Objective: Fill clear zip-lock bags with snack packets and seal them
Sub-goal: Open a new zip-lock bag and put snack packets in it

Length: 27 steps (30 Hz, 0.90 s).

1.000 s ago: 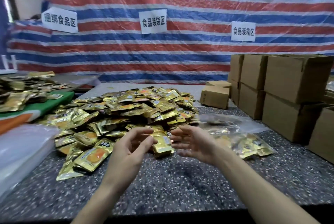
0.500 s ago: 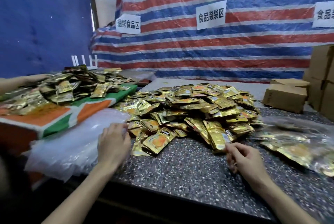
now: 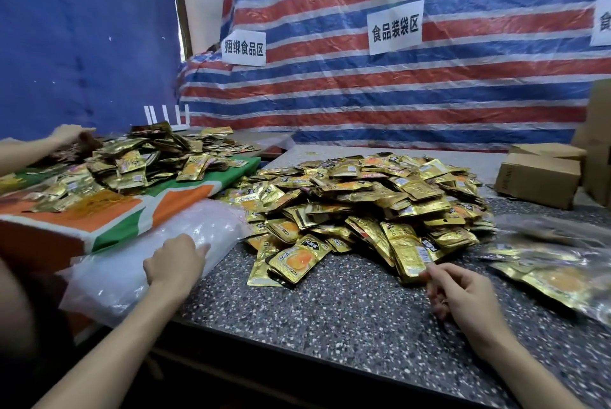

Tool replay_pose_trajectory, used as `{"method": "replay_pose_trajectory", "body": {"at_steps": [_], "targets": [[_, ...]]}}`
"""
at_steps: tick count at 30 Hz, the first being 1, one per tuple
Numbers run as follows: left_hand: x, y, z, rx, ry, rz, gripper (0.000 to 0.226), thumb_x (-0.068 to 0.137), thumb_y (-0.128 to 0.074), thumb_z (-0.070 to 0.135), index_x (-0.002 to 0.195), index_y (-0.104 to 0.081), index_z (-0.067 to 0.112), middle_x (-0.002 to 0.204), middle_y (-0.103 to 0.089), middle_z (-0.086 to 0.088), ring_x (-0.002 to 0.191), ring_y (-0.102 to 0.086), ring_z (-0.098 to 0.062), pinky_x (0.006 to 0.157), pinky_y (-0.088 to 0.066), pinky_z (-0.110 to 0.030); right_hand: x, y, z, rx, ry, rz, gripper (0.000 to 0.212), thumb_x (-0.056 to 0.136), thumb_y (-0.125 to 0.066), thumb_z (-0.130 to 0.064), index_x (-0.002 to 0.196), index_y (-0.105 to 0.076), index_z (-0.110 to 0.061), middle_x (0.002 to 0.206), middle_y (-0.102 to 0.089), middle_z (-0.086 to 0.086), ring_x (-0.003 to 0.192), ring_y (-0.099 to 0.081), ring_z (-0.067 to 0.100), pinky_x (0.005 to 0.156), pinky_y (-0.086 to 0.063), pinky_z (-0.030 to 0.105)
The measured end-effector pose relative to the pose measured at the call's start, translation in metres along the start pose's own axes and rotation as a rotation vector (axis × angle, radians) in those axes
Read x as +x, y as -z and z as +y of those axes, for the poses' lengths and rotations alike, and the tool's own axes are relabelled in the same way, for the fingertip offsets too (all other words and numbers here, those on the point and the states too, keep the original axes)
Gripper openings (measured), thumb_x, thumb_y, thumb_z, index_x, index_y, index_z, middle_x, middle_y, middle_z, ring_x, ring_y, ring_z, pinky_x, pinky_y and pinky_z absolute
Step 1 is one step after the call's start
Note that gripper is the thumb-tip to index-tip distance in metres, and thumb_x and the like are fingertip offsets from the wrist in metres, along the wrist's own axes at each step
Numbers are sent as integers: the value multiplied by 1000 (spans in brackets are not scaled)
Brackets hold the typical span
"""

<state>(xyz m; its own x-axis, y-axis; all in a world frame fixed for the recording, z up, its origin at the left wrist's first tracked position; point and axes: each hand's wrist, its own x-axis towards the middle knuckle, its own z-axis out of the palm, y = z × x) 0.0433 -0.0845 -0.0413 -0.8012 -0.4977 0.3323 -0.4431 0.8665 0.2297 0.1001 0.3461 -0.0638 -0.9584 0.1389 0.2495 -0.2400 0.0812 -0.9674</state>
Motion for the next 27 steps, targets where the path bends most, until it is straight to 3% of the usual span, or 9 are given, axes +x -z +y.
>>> {"method": "replay_pose_trajectory", "body": {"at_steps": [4, 6, 10, 13, 16, 19, 23, 25, 27], "targets": [[6, 16, 3, -111, 7, 64, 25, 101, -49, 26, 85, -57, 8, 99, -66, -19, 92, -61, -39, 72, -37, -37, 0, 0, -1, 5, 1, -4, 29, 98, -58, -19, 75, -75, -10, 61, -60, 6, 46, -48, 14, 38, -36, 19], [-2, 26, 10, -196, -35, 176, 27, 102, -47, 22, 81, -55, 7, 89, -66, -19, 81, -59, -38, 69, -38, -38, 0, 0, -1, 9, -3, -11, 29, 98, -58, -19, 76, -75, -11, 60, -59, 6, 47, -48, 14, 39, -36, 19], [-48, 41, 57, -579, -322, 274, 17, 103, -45, 20, 87, -52, 18, 68, -61, 0, 58, -57, -25, 61, -53, -44, 0, -2, -3, 25, -30, -21, 29, 98, -59, -21, 75, -76, -12, 61, -59, 6, 47, -48, 13, 40, -37, 19], [-93, 43, 118, -964, -564, 148, 7, 104, -43, 19, 106, -49, 24, 89, -67, 6, 63, -67, -24, 53, -57, -51, -2, -1, -7, 104, -63, -20, 28, 92, -63, -28, 77, -74, -7, 61, -57, 8, 47, -47, 14, 41, -36, 21], [-132, 33, 180, -1187, -796, -28, 16, 105, -38, 15, 108, -45, 29, 97, -66, -5, 70, -67, -30, 63, -61, -47, -2, 1, -7, 191, -76, 14, 42, 83, -63, -40, 87, -70, 0, 62, -58, 8, 48, -47, 15, 42, -36, 24], [-161, 13, 218, -1137, -988, -145, 21, 103, -38, 7, 108, -47, 25, 95, -63, -11, 70, -59, -20, 67, -59, -37, 1, 3, -5, 261, -40, 40, 54, 78, -63, -51, 96, -62, 0, 62, -57, 7, 48, -45, 15, 43, -34, 26], [-173, -17, 229, -943, -1218, -116, 26, 92, -51, 24, 98, -68, 5, 103, -67, -5, 92, -61, -21, 86, -52, -35, 2, 5, -2, 249, 39, 29, 51, 75, -69, -49, 94, -62, -2, 67, -61, 7, 49, -52, 14, 41, -40, 23], [-171, -22, 228, -987, -1232, -125, 13, 86, -60, 9, 94, -71, 8, 101, -66, 1, 93, -59, -17, 87, -48, -29, 1, 4, -2, 144, 66, 8, 40, 69, -75, -43, 89, -70, -9, 70, -67, 7, 53, -55, 14, 44, -44, 22], [-170, -22, 224, -1113, -1146, -281, 14, 83, -60, 14, 87, -72, 8, 95, -64, 0, 88, -59, -17, 79, -48, -23, 1, 3, -1, 66, 63, -15, 30, 71, -78, -36, 85, -72, -10, 72, -70, 4, 57, -57, 11, 47, -45, 22]]}}
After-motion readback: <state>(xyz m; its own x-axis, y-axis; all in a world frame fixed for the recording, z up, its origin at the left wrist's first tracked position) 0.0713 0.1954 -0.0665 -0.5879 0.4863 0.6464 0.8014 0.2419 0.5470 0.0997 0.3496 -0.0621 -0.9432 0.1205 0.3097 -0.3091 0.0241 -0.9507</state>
